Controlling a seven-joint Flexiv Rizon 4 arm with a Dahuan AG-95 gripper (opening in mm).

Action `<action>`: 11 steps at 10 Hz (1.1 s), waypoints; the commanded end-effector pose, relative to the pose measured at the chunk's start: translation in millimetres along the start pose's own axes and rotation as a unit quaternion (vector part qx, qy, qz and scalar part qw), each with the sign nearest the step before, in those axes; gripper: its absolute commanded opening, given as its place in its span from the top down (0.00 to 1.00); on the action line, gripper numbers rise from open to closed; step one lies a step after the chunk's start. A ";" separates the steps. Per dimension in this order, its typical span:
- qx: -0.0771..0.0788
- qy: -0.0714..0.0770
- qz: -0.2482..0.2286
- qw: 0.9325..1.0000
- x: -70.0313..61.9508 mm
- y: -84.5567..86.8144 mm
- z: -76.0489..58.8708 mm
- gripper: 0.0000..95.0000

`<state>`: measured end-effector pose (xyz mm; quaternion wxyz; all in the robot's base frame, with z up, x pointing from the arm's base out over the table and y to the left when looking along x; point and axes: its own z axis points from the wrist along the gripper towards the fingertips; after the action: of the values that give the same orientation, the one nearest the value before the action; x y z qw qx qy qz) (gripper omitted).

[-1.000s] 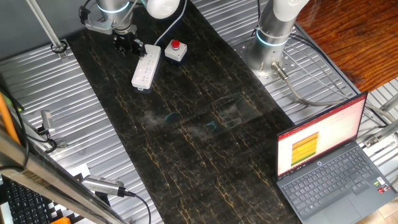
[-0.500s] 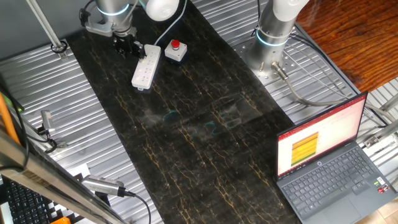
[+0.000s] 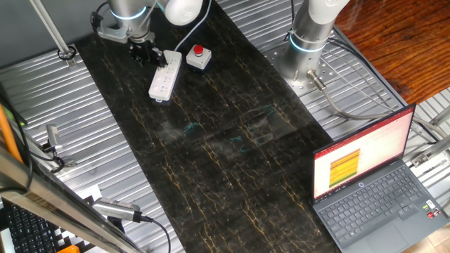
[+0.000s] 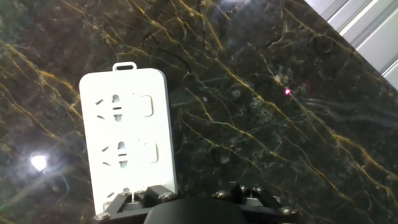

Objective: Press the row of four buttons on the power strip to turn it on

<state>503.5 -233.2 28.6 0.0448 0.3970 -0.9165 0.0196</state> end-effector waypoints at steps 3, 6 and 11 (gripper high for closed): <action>-0.011 0.003 -0.005 1.000 1.0 2.0 -7.9 0.40; -0.006 0.000 -0.011 1.000 0.9 1.8 -3.1 0.40; -0.009 -0.001 -0.014 1.000 1.3 2.3 -2.7 0.40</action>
<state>503.2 -233.2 32.6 0.0464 0.4106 -0.9106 0.0105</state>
